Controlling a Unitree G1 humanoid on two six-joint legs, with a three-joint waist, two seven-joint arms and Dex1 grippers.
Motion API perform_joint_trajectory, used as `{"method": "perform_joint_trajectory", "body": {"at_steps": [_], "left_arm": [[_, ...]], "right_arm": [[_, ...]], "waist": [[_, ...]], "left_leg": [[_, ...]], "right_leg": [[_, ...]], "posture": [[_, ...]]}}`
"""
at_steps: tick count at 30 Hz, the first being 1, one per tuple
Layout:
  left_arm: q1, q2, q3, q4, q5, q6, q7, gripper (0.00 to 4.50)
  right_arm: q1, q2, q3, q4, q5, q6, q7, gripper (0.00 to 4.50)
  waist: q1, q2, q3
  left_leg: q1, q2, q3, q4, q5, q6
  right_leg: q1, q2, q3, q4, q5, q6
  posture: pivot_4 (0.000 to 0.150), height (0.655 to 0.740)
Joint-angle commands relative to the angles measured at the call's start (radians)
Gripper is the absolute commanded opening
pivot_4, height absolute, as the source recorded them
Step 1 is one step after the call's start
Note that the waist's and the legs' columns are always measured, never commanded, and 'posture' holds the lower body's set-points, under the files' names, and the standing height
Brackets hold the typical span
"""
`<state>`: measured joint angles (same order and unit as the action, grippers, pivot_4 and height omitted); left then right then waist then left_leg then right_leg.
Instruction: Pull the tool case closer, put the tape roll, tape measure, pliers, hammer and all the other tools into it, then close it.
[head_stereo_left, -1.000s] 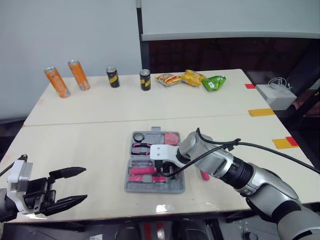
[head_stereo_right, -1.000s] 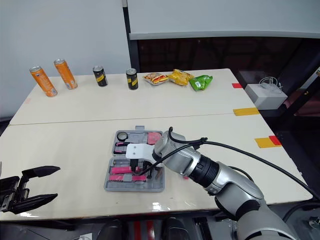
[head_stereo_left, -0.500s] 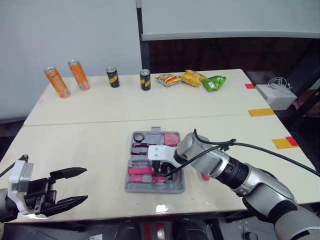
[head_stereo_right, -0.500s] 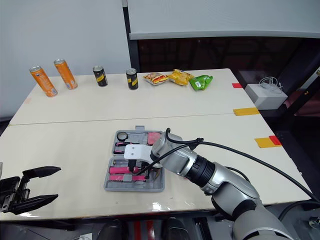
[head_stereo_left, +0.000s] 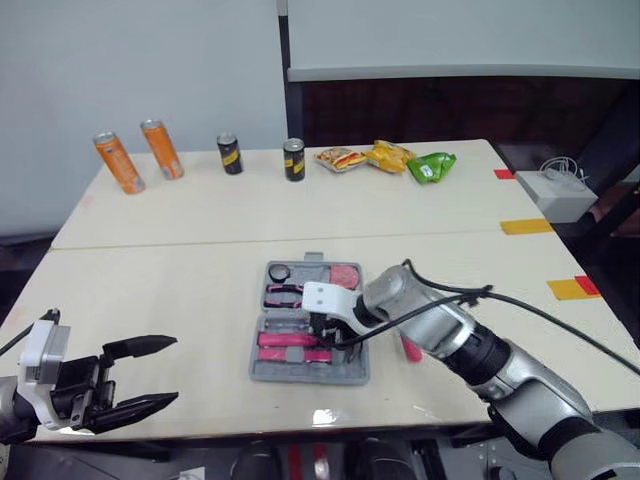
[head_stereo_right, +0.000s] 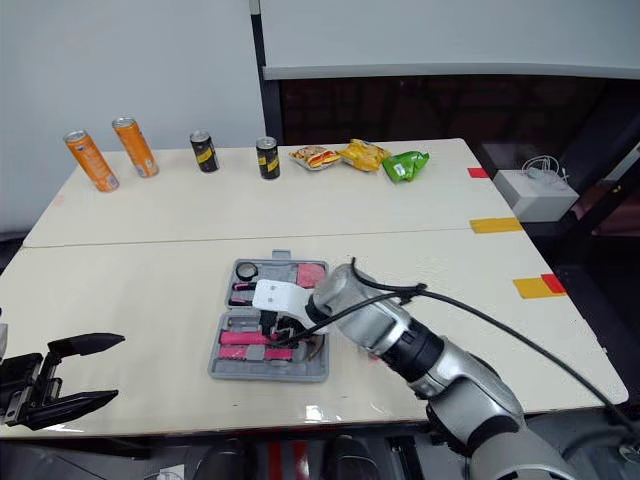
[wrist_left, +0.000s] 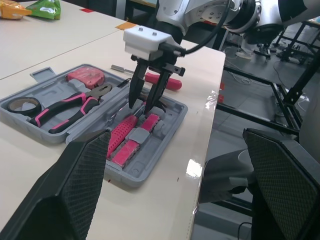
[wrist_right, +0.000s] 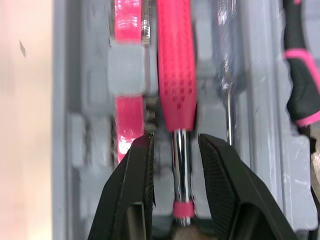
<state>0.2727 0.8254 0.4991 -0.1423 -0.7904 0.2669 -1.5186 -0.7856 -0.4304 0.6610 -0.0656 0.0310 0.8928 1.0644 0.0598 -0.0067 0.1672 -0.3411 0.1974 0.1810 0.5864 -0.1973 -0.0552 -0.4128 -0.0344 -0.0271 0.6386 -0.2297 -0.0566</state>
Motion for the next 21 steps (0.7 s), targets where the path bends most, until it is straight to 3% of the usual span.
{"method": "perform_joint_trajectory", "body": {"at_steps": [1,9,14,21], "left_arm": [[0.001,-0.003,0.017,-0.038,-0.026,0.01,0.001,4.5],[-0.002,-0.013,0.014,-0.059,-0.03,0.022,0.018,4.5],[-0.019,-0.03,0.002,-0.072,-0.031,0.028,0.039,4.5],[-0.01,-0.039,0.003,-0.068,-0.025,0.02,0.035,4.5]], "right_arm": [[0.112,0.025,-0.199,-0.05,0.118,-0.176,-0.02,1.47],[0.213,0.059,-0.282,-0.026,0.171,-0.3,-0.042,1.47],[0.343,0.153,-0.314,0.105,0.164,-0.556,-0.075,0.03],[0.351,0.195,-0.304,0.227,0.126,-0.701,-0.094,0.03]], "waist": [[0.001,0.0,0.0],[-0.008,0.0,0.0],[-0.006,-0.002,-0.001],[-0.01,-0.002,-0.001]], "left_leg": [[0.0,0.0,0.0,0.0,0.0,0.0],[0.002,0.0,0.0,0.0,0.0,0.0],[0.0,0.0,0.0,-0.001,0.0,0.0],[-0.002,0.001,0.0,-0.001,0.0,0.0]], "right_leg": [[0.0,0.0,0.0,0.0,0.0,0.0],[0.0,0.0,0.0,0.0,0.001,-0.001],[0.0,0.0,-0.001,-0.001,0.0,-0.001],[0.001,0.001,-0.001,-0.001,0.0,-0.002]], "posture": [[0.15,0.74],[0.15,0.74],[0.15,0.74],[0.15,0.74]]}}
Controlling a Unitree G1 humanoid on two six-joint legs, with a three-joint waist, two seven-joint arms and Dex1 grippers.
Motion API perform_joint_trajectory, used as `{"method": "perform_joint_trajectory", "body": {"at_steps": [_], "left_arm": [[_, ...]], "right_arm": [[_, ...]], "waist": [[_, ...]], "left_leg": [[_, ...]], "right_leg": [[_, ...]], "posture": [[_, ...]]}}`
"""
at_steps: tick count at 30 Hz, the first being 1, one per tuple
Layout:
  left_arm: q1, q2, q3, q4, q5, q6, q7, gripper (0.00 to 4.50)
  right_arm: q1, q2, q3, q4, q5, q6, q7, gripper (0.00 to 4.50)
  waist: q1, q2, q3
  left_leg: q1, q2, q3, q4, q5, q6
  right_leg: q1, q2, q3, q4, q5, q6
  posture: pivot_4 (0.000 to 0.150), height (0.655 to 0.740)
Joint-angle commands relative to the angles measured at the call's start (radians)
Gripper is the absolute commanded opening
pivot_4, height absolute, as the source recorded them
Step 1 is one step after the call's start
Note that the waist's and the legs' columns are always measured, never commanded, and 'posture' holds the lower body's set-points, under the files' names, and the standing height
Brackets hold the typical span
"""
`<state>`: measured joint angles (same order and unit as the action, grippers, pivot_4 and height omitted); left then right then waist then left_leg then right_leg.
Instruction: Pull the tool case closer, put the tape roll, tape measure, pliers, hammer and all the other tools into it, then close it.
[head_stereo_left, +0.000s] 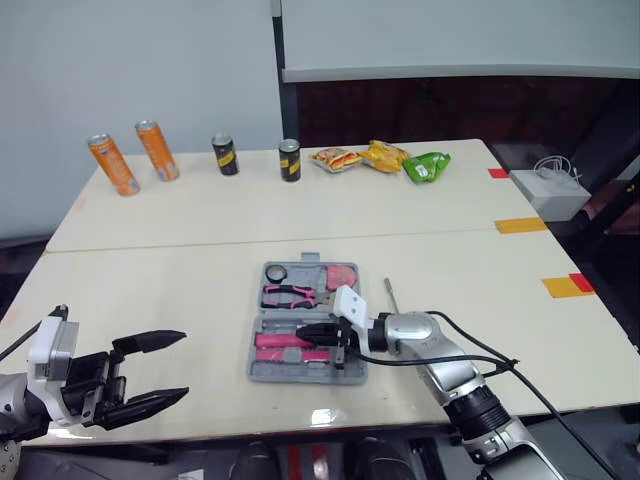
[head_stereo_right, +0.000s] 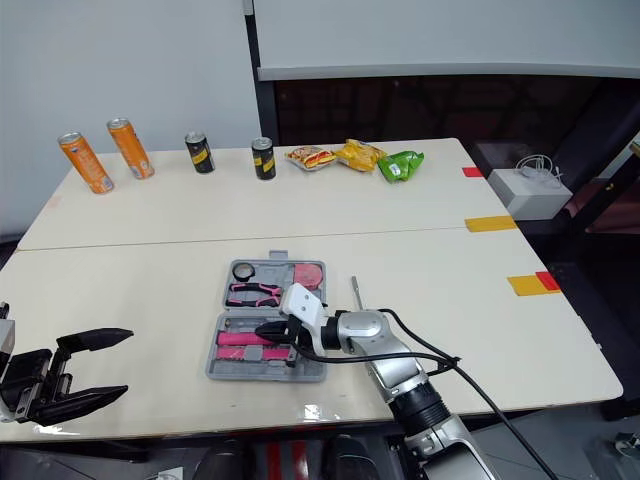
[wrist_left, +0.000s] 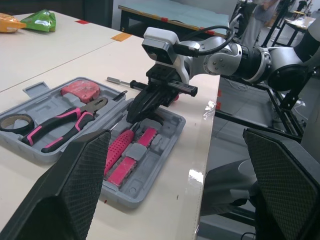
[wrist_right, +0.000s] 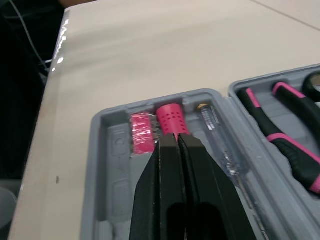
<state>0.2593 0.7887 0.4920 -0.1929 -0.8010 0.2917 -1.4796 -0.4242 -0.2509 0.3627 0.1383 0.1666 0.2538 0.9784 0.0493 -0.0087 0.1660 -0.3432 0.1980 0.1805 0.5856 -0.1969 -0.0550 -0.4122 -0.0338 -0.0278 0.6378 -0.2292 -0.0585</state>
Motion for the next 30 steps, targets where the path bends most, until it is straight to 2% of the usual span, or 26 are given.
{"method": "perform_joint_trajectory", "body": {"at_steps": [1,5,10,14,16,18,22,24,30], "left_arm": [[0.005,-0.004,0.01,-0.02,-0.013,-0.005,-0.003,4.5],[0.004,-0.01,0.005,-0.028,-0.012,-0.003,0.008,4.5],[0.0,-0.015,-0.006,-0.039,-0.012,-0.001,0.024,4.5],[0.0,-0.019,-0.01,-0.038,-0.011,-0.005,0.03,4.5],[0.002,-0.022,-0.011,-0.036,-0.009,-0.008,0.031,4.5],[0.008,-0.027,-0.012,-0.034,-0.007,-0.014,0.029,4.5],[0.02,-0.039,-0.008,-0.023,-0.006,-0.021,0.03,4.5],[0.024,-0.049,-0.006,-0.019,-0.009,-0.017,0.041,4.5],[0.014,-0.097,-0.026,-0.017,0.012,-0.017,0.125,4.5]], "right_arm": [[-0.014,0.017,0.001,0.047,-0.023,-0.08,-0.012,0.03],[-0.038,0.005,0.049,0.181,-0.111,-0.128,-0.02,0.03],[-0.043,-0.033,0.133,0.33,-0.204,-0.075,0.016,0.03],[-0.031,-0.046,0.163,0.363,-0.218,-0.054,0.049,0.03],[-0.025,-0.039,0.153,0.372,-0.206,-0.049,0.05,0.03],[-0.023,-0.036,0.147,0.375,-0.205,-0.072,0.043,0.03],[-0.007,0.033,-0.002,0.269,-0.064,-0.16,-0.002,0.03],[0.006,0.05,-0.068,0.173,-0.002,-0.128,-0.023,0.03],[0.106,0.034,-0.171,-0.202,0.118,-0.005,-0.104,0.03]], "waist": [[0.001,0.0,0.0],[0.001,0.0,0.0],[0.0,0.0,-0.002],[0.004,0.004,-0.008],[0.006,0.005,-0.011],[0.008,0.006,-0.016],[0.013,-0.002,-0.022],[0.01,-0.004,-0.02],[0.01,0.001,-0.015]], "left_leg": [[0.0,0.0,0.0,0.0,0.0,0.0],[0.001,0.0,0.0,0.0,0.0,0.0],[0.002,0.0,0.0,0.0,0.0,0.0],[0.013,0.0,0.0,-0.001,0.0,0.0],[0.018,0.0,0.0,-0.002,0.0,0.0],[0.024,-0.001,0.0,-0.004,0.0,0.0],[0.026,-0.002,0.001,-0.008,-0.001,0.0],[0.023,-0.002,0.002,-0.008,-0.001,0.0],[0.007,-0.001,0.001,-0.008,-0.001,0.0]], "right_leg": [[0.0,0.0,0.0,0.0,0.0,0.0],[0.0,0.0,0.0,-0.001,0.0,0.0],[0.003,0.0,0.0,-0.001,0.0,0.0],[0.012,0.0,0.0,-0.001,-0.001,0.001],[0.018,0.0,0.0,-0.003,-0.005,0.008],[0.02,-0.001,0.001,-0.005,-0.006,0.009],[0.022,-0.001,0.001,-0.008,-0.006,0.009],[0.02,-0.001,0.001,-0.008,-0.003,0.005],[0.004,0.001,0.001,-0.008,-0.001,0.001]], "posture": [[0.15,0.74],[0.15,0.74],[0.15,0.74],[0.15,0.74],[0.15,0.74],[0.15,0.74],[0.15,0.74],[0.15,0.74],[0.15,0.74]]}}
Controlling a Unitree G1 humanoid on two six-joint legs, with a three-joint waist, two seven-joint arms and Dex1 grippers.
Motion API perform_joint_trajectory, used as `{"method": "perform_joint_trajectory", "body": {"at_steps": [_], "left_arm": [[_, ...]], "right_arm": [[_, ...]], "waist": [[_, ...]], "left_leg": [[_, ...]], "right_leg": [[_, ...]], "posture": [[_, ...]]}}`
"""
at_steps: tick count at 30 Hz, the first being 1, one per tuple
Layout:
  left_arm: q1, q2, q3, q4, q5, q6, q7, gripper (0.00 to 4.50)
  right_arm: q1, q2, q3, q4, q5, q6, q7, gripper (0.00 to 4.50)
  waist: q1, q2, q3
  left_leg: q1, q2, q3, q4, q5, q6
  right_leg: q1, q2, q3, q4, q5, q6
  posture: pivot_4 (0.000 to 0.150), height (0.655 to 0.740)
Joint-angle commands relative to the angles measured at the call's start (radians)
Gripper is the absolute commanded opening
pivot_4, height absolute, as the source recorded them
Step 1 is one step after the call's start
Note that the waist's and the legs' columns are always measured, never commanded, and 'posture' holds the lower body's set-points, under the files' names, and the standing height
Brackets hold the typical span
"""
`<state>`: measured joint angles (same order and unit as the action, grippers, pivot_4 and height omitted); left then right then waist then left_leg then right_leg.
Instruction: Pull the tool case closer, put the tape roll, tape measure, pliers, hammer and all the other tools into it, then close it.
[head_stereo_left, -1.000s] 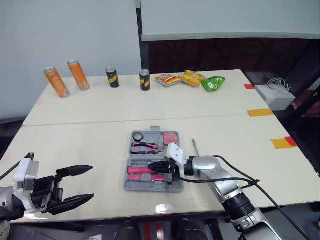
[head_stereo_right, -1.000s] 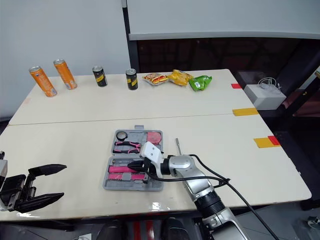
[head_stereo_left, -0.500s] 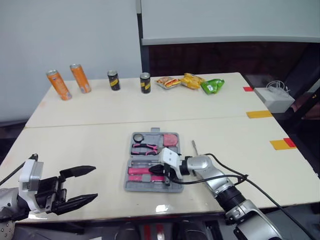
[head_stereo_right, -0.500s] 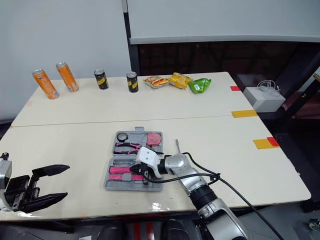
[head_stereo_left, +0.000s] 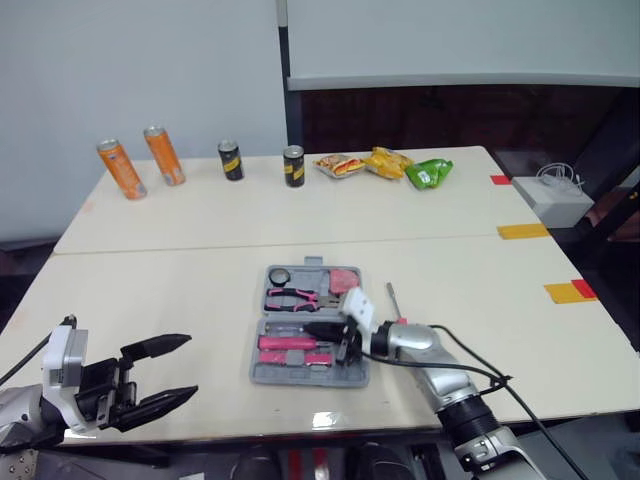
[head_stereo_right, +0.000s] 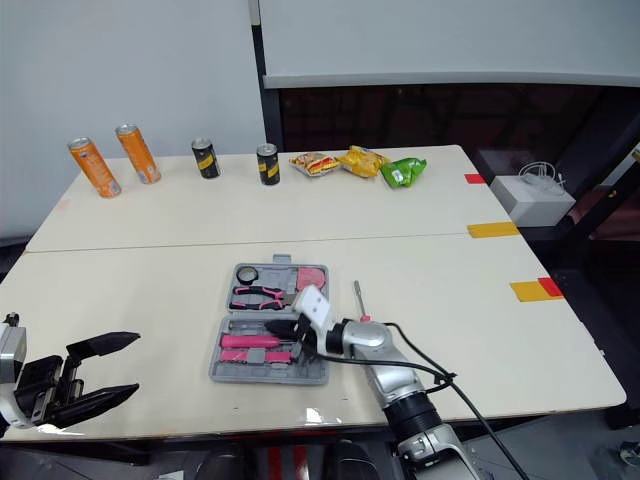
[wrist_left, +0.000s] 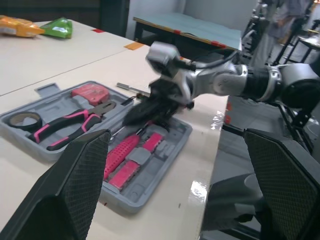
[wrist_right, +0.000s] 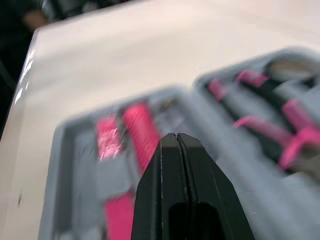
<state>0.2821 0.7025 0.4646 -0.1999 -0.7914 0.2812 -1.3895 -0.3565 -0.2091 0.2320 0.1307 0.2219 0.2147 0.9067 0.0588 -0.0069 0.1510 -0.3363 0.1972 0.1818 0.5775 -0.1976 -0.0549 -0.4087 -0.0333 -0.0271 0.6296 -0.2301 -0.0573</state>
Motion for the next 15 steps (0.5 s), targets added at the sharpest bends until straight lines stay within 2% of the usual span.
{"method": "perform_joint_trajectory", "body": {"at_steps": [1,7,9,12,15], "left_arm": [[-0.013,-0.02,-0.003,-0.008,0.0,-0.001,0.048,4.5],[-0.039,-0.048,-0.029,0.052,0.048,-0.038,0.075,4.5],[-0.032,-0.045,-0.028,0.086,0.056,-0.043,0.065,4.5],[-0.007,-0.041,-0.018,0.14,0.076,-0.079,0.04,4.5],[0.041,-0.041,0.008,0.204,0.1,-0.125,0.019,4.5]], "right_arm": [[0.068,-0.022,-0.052,-0.265,0.091,0.077,-0.039,0.03],[0.278,-0.164,-0.144,-0.527,0.154,0.121,-0.044,0.03],[0.381,-0.221,-0.214,-0.572,0.182,0.094,-0.024,0.55],[0.548,-0.297,-0.344,-0.596,0.209,0.031,0.012,1.56],[0.752,-0.34,-0.536,-0.555,0.241,-0.053,0.06,2.58]], "waist": [[0.001,-0.001,0.0],[0.006,0.0,0.0],[0.007,-0.001,0.0],[0.006,-0.001,-0.001],[0.007,-0.001,-0.001]], "left_leg": [[-0.002,0.001,0.0,0.0,0.0,0.0],[-0.004,0.002,0.0,-0.004,-0.003,-0.004],[-0.005,0.002,0.0,-0.004,-0.004,-0.003],[-0.005,0.001,0.0,-0.006,-0.005,-0.002],[-0.008,0.001,0.0,-0.009,-0.006,0.0]], "right_leg": [[-0.001,0.001,-0.001,0.0,0.0,0.0],[-0.002,0.003,-0.002,-0.007,-0.002,0.003],[-0.001,0.002,-0.001,-0.01,-0.002,0.003],[0.0,0.002,-0.001,-0.014,-0.002,0.004],[0.0,0.002,-0.001,-0.018,-0.003,0.006]], "posture": [[0.15,0.74],[0.15,0.74],[0.15,0.74],[0.15,0.74],[0.15,0.74]]}}
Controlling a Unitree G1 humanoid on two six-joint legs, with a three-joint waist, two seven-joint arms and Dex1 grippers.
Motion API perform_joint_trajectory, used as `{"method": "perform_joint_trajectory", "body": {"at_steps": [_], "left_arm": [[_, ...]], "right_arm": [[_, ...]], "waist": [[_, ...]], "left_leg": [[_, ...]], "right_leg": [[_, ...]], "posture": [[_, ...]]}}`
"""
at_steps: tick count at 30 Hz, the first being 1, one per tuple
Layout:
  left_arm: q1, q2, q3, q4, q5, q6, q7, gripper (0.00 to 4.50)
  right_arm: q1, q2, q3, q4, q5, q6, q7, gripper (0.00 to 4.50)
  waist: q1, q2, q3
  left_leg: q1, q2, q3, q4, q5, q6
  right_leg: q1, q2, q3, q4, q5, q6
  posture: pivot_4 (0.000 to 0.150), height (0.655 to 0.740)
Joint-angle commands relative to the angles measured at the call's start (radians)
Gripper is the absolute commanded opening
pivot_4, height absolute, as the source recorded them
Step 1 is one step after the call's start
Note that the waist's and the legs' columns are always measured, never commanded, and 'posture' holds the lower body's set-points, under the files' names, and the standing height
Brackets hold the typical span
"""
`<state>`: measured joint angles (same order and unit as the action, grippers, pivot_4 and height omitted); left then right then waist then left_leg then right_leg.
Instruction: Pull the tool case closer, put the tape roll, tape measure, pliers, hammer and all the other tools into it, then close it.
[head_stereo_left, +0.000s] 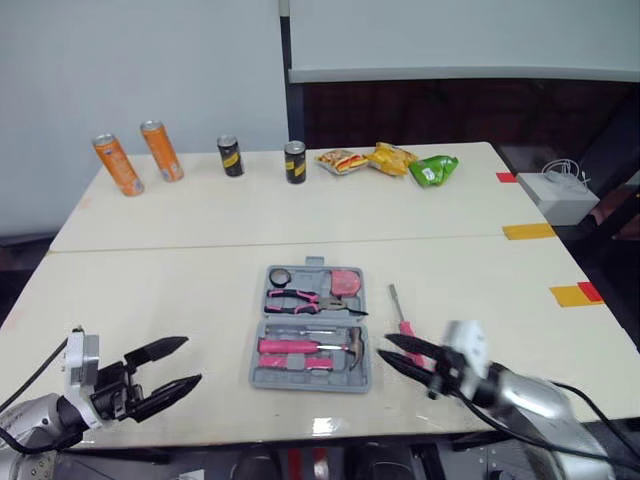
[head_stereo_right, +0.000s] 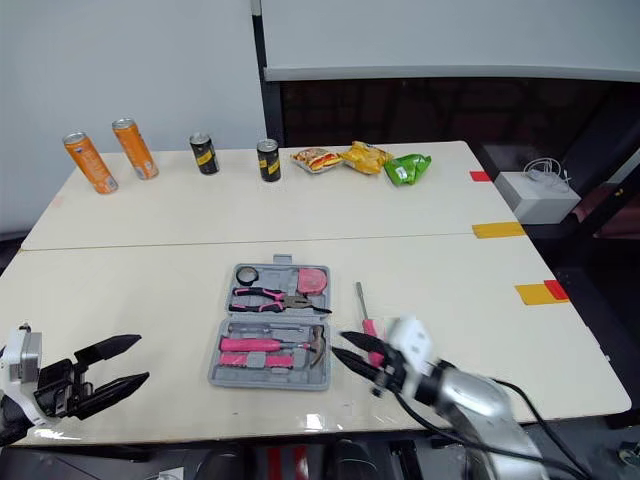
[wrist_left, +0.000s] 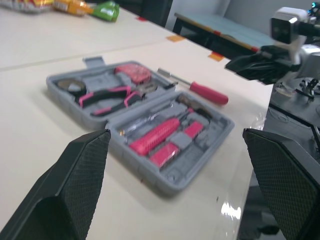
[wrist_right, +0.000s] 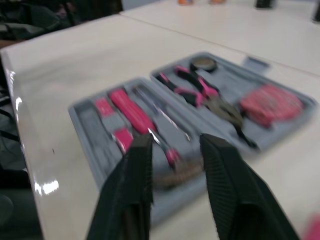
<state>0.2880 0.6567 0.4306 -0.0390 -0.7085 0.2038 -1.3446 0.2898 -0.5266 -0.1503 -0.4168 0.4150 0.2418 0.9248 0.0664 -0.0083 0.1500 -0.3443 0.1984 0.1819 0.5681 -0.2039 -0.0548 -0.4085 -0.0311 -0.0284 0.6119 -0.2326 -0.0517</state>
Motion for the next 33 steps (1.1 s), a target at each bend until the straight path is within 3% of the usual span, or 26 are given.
{"method": "perform_joint_trajectory", "body": {"at_steps": [1,6,12,17,26,33], "left_arm": [[0.049,0.006,0.047,0.059,0.021,-0.059,-0.032,4.5],[0.092,0.005,0.051,0.114,0.047,-0.108,-0.041,4.5],[0.13,-0.02,0.05,0.119,0.039,-0.149,-0.074,4.5],[0.119,-0.025,0.031,0.085,0.015,-0.144,-0.106,4.5],[-0.118,0.008,-0.093,-0.077,-0.025,0.04,-0.015,4.5],[-0.2,0.009,-0.122,-0.16,-0.043,0.103,0.041,4.5]], "right_arm": [[0.153,-0.028,-0.198,0.006,0.058,-0.099,0.051,2.9],[0.292,-0.028,-0.317,0.075,0.062,-0.175,0.081,4.45],[0.269,-0.049,-0.317,0.13,0.057,-0.198,0.087,4.45],[0.155,-0.112,-0.274,0.094,0.082,-0.104,0.076,4.45],[-0.182,-0.297,-0.082,0.141,-0.001,0.072,0.085,4.45],[-0.434,-0.298,0.034,0.199,-0.025,0.217,0.026,4.45]], "waist": [[-0.002,0.0,0.0],[-0.004,-0.001,0.0],[-0.003,0.0,0.0],[0.002,0.0,0.0],[0.028,0.003,0.0],[0.007,0.004,0.0]], "left_leg": [[0.0,0.0,0.0,0.0,-0.001,0.0],[0.0,0.0,0.0,-0.001,-0.004,0.0],[0.013,-0.002,0.0,-0.004,-0.004,0.001],[0.014,-0.002,0.0,-0.005,-0.004,0.001],[0.014,-0.002,0.0,-0.003,-0.003,0.002],[0.011,-0.002,0.0,-0.002,0.0,0.007]], "right_leg": [[0.0,0.0,0.0,0.0,-0.001,0.002],[0.001,0.0,0.0,-0.003,-0.006,0.01],[0.013,-0.002,0.0,-0.006,-0.007,0.011],[0.014,-0.002,0.0,-0.007,-0.007,0.011],[0.014,-0.003,-0.001,-0.004,-0.001,0.002],[0.011,-0.002,-0.001,0.001,-0.003,0.001]], "posture": [[0.15,0.74],[0.15,0.74],[0.15,0.74],[0.15,0.74],[0.15,0.74],[0.15,0.74]]}}
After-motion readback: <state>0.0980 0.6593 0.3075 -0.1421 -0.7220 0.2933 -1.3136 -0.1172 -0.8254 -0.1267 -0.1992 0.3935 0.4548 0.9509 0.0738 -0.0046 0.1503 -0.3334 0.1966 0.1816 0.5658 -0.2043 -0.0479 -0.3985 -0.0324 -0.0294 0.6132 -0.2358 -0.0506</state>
